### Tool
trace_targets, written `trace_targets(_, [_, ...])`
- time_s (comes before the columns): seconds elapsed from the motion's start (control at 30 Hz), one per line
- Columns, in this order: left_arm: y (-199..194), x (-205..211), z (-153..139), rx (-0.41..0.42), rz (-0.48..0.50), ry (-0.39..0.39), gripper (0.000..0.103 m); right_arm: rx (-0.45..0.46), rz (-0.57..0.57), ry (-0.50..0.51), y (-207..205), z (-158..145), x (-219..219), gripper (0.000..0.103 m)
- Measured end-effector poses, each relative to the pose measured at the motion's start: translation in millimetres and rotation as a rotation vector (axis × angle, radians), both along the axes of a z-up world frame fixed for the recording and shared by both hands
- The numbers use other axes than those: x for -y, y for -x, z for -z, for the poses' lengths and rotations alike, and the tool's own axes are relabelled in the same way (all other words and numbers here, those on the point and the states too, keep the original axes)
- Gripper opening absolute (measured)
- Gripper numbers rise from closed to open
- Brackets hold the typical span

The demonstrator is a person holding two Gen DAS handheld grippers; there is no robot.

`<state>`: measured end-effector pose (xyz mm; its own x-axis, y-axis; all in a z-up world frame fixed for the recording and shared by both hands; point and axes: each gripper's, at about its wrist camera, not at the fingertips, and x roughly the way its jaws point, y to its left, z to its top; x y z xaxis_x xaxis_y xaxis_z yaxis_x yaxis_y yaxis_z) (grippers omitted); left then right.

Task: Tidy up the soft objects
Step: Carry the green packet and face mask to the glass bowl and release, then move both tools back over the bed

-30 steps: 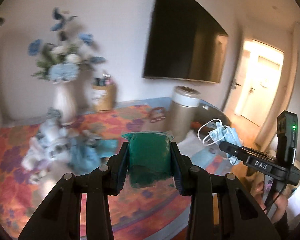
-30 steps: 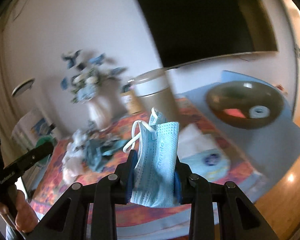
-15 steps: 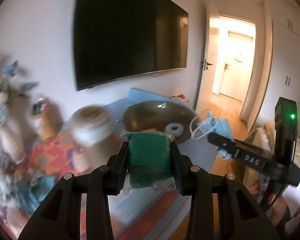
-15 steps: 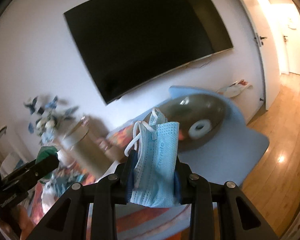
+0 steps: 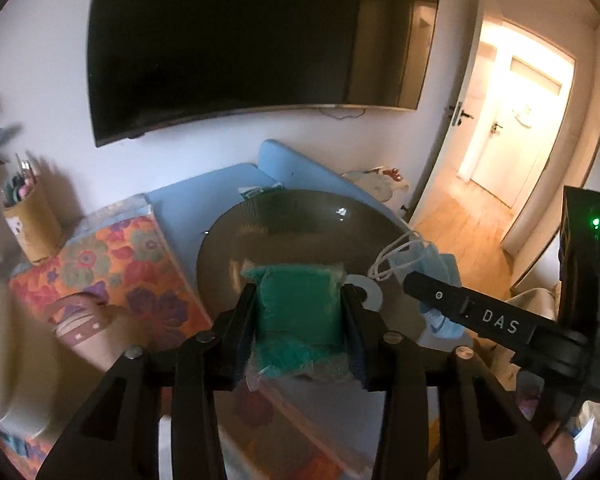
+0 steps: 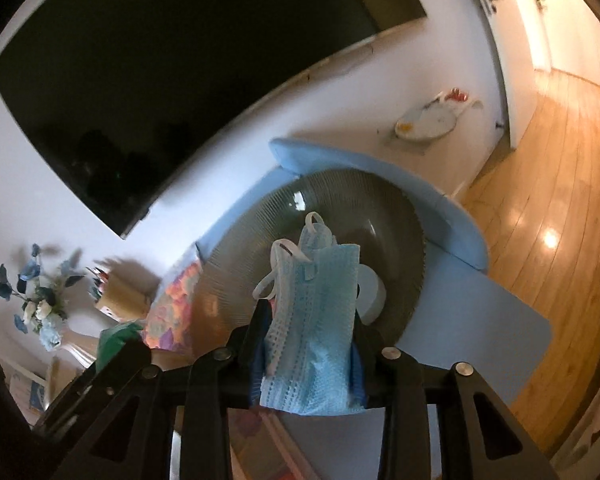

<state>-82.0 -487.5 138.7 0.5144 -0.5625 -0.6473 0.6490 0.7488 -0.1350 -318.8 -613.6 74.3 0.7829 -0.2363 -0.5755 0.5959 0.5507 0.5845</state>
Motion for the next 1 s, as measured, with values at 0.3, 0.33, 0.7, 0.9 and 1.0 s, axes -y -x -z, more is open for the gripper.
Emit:
trace_targets(0.3, [12, 16, 5, 0.124, -0.029, -0.074, 0.086, 0.028, -0.042, -0.006, 2, -1, 11, 0.071])
trace_targets(0.33, [15, 14, 4, 0.133, -0.031, -0.077, 0.086, 0.024, -0.044, -0.002, 3, -3, 10, 0.071])
trace_targets(0.7, [89, -58, -28, 0.264, -0.09, -0.036, 0.086, 0.056, -0.029, 0.125, 55, -34, -80, 0.073])
trace_targets(0.9, [115, -110, -39, 0.305, -0.144, -0.034, 0.086, 0.037, -0.016, 0.264, 71, -58, -154, 0.081])
trace_targets(1.0, [121, -137, -42, 0.318, -0.175, -0.03, 0.086, 0.033, -0.036, 0.319, 68, -69, -189, 0.081])
